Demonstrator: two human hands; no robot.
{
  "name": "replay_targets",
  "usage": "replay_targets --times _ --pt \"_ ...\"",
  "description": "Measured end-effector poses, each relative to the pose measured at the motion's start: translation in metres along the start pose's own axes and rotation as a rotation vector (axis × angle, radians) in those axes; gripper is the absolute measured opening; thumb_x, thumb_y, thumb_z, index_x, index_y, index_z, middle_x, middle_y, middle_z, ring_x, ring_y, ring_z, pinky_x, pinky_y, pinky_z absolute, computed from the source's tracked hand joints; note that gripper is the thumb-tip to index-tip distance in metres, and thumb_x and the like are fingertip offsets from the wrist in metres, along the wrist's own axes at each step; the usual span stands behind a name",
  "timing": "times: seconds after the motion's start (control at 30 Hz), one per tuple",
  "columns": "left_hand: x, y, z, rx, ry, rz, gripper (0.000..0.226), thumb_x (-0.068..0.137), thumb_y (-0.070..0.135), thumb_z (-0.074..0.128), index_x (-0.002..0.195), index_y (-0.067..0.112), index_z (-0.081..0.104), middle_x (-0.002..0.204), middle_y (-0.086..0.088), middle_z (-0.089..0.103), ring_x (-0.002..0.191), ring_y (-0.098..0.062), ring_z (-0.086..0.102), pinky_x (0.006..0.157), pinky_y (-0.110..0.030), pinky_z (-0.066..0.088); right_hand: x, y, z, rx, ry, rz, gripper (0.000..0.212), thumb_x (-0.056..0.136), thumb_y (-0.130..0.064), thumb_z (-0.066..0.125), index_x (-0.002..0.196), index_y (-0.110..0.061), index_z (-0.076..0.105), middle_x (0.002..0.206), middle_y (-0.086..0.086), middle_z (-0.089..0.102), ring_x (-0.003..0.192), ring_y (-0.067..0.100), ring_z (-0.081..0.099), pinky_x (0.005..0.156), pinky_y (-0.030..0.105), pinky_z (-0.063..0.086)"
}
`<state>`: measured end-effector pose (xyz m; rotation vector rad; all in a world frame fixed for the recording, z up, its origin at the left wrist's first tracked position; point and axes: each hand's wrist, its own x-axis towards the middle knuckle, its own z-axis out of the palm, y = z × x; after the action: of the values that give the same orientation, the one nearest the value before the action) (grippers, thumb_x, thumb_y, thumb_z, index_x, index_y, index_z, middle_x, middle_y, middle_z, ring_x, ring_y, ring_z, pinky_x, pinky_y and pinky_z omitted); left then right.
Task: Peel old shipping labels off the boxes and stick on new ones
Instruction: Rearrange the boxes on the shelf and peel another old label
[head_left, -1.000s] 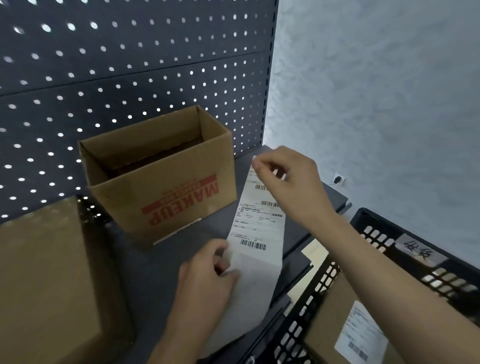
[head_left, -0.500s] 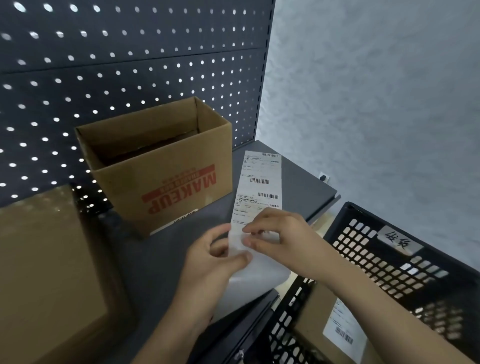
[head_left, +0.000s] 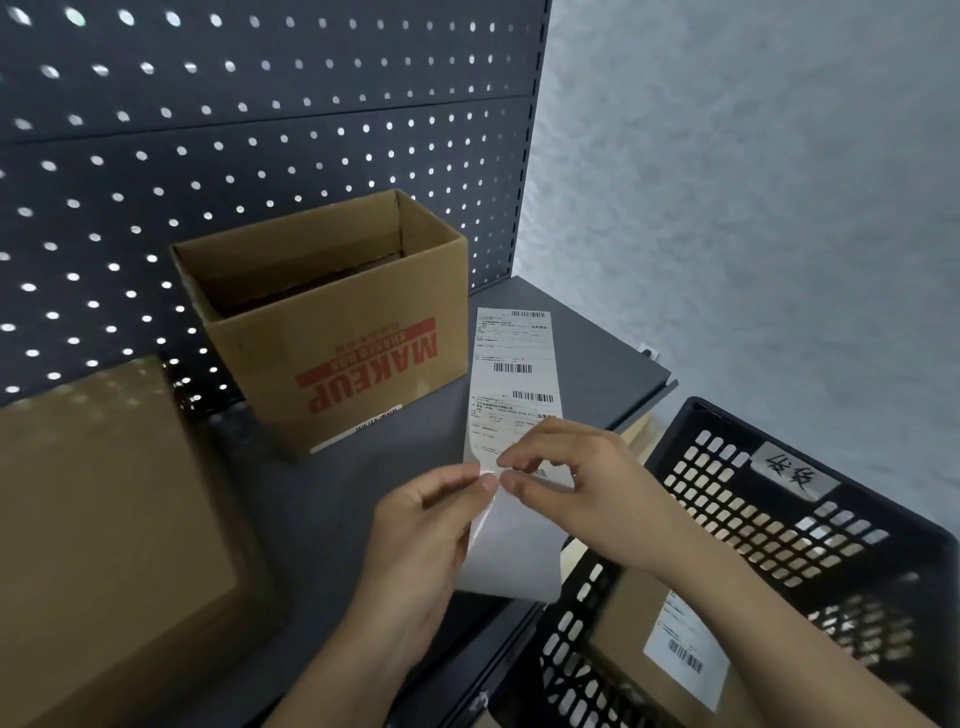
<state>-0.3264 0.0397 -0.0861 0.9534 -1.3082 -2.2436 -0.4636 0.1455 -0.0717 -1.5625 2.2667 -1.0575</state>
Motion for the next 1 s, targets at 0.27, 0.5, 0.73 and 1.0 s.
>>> replay_targets --times 0.27,0.5,0.73,1.0 --pt "-0.010 0.008 0.001 0.291 -0.014 0.241 0.016 0.085 0.010 0.072 0.098 0.017 0.076 0.091 0.007 0.076 0.092 -0.003 0.070 0.078 -0.011 0.049 -0.003 -0.013 -0.004 -0.091 0.040 -0.088 0.012 0.092 -0.033 0.066 0.099 -0.026 0.073 0.089 -0.015 0.066 0.087 0.005 0.063 0.078 0.031 0.052" --pt "-0.014 0.009 0.000 0.423 -0.082 0.357 0.014 0.087 0.005 0.068 0.090 0.015 0.077 0.084 0.006 0.076 0.083 -0.004 0.069 0.072 -0.009 0.047 -0.008 -0.017 -0.004 0.000 0.024 -0.014 0.009 0.092 -0.025 0.066 0.090 -0.025 0.075 0.086 -0.016 0.069 0.087 0.007 0.064 0.078 0.016 0.045" --pt "-0.016 0.005 -0.002 0.422 -0.079 0.354 0.014 0.087 0.004 0.068 0.090 0.014 0.077 0.084 0.006 0.075 0.081 -0.005 0.069 0.072 -0.010 0.047 -0.012 -0.014 -0.001 0.072 0.008 0.041 0.012 0.092 -0.018 0.064 0.085 -0.025 0.070 0.084 -0.014 0.069 0.086 0.010 0.064 0.078 0.020 0.048" --pt "-0.019 0.006 -0.002 0.401 -0.065 0.286 0.009 0.089 0.018 0.066 0.088 0.014 0.074 0.071 0.009 0.068 0.067 0.004 0.059 0.063 -0.005 0.041 -0.013 -0.013 0.002 0.170 0.024 0.111 0.013 0.093 -0.015 0.061 0.083 -0.021 0.066 0.080 -0.006 0.067 0.076 0.012 0.062 0.074 0.022 0.051"
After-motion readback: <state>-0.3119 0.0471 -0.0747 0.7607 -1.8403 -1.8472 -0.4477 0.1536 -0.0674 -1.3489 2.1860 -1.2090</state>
